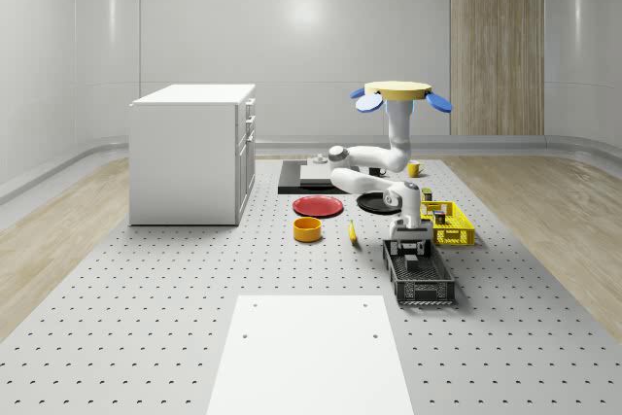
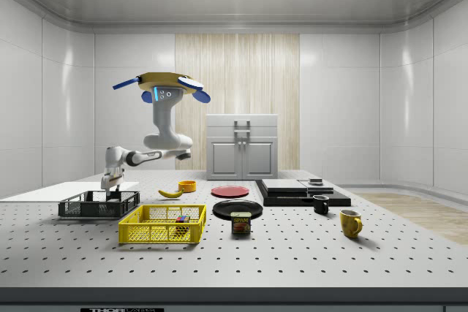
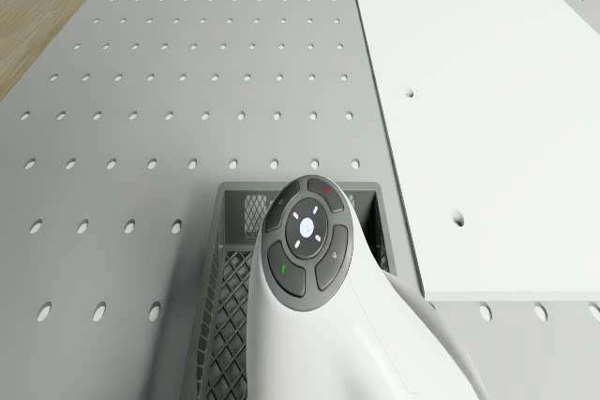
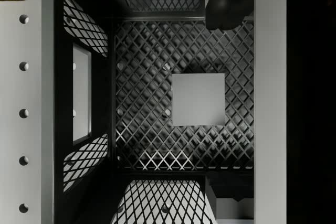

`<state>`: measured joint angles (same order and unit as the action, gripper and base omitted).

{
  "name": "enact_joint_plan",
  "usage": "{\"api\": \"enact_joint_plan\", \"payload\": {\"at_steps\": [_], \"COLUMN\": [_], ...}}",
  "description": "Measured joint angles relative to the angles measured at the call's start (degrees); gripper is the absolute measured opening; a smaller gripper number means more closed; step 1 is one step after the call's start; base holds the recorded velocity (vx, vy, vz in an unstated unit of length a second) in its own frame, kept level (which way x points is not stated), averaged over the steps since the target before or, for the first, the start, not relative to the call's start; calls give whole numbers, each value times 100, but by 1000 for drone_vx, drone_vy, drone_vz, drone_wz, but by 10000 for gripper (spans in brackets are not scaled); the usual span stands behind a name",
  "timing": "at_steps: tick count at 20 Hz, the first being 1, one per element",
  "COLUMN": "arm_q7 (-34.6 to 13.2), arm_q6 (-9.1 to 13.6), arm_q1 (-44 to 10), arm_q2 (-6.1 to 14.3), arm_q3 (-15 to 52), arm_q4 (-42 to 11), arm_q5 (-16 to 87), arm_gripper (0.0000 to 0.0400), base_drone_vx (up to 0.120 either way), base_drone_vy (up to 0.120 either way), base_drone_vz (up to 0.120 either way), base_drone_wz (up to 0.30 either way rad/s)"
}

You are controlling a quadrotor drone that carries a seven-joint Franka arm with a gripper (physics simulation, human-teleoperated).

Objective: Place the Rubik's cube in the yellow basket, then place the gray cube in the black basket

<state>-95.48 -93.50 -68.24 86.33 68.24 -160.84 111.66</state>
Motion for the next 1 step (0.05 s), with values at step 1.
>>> {"api": "enact_joint_plan", "payload": {"at_steps": [1], "arm_q7": [0], "arm_q6": [13], "arm_q1": [6], "arm_q2": [-1], "arm_q3": [28], "arm_q4": [-10], "arm_q5": [-26], "arm_gripper": [397], "base_drone_vx": [0], "base_drone_vy": [0], "base_drone_vz": [0], "base_drone_wz": [0]}}
